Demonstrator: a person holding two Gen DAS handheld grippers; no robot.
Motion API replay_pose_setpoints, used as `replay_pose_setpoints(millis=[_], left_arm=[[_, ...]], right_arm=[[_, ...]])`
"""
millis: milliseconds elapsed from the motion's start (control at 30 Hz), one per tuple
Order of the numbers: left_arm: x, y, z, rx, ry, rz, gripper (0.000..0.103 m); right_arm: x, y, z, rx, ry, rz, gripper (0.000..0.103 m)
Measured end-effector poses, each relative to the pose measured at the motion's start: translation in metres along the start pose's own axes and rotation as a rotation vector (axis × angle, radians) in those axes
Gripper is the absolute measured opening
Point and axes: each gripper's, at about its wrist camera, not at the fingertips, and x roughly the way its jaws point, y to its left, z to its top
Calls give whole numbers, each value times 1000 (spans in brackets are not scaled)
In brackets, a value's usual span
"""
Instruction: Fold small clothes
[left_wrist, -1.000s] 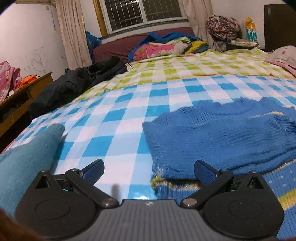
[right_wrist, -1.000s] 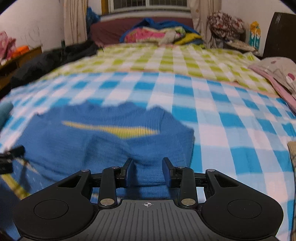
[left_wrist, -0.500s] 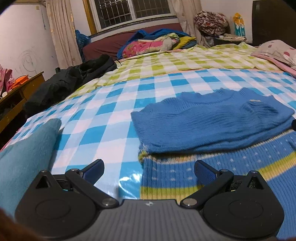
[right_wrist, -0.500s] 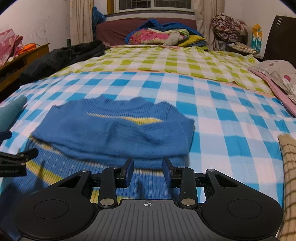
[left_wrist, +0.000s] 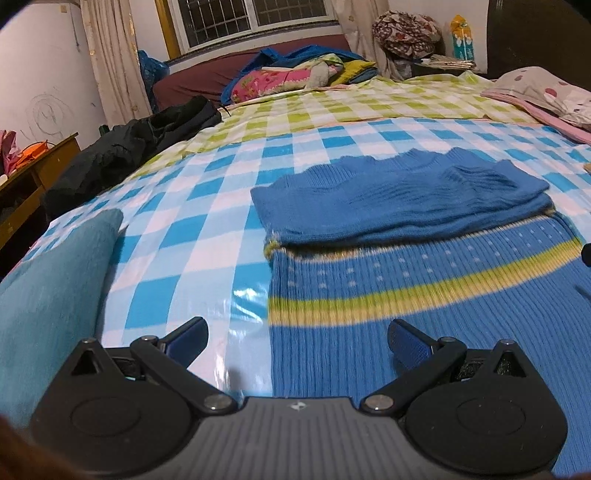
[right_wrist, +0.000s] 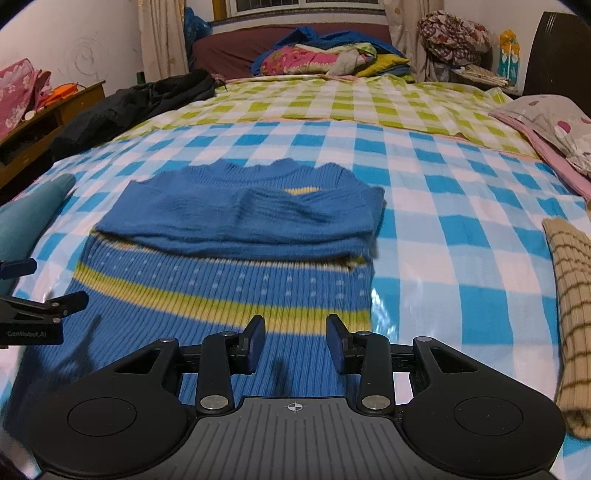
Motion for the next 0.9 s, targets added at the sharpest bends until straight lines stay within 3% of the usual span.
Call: replay_pose_setpoints(millis=[433,700,900], left_arm=[[-34,17,-44,-63,58,-34,103],[-46,11,-71,-14,80,-41,103],[-52,13,-78,-34,80,-64,103]], right_arm=[[-34,-7,-43,47,35,-18,39],[-56,-18,-72,80,44,-61,42],[-64,-29,-99,127,103,-84,43]])
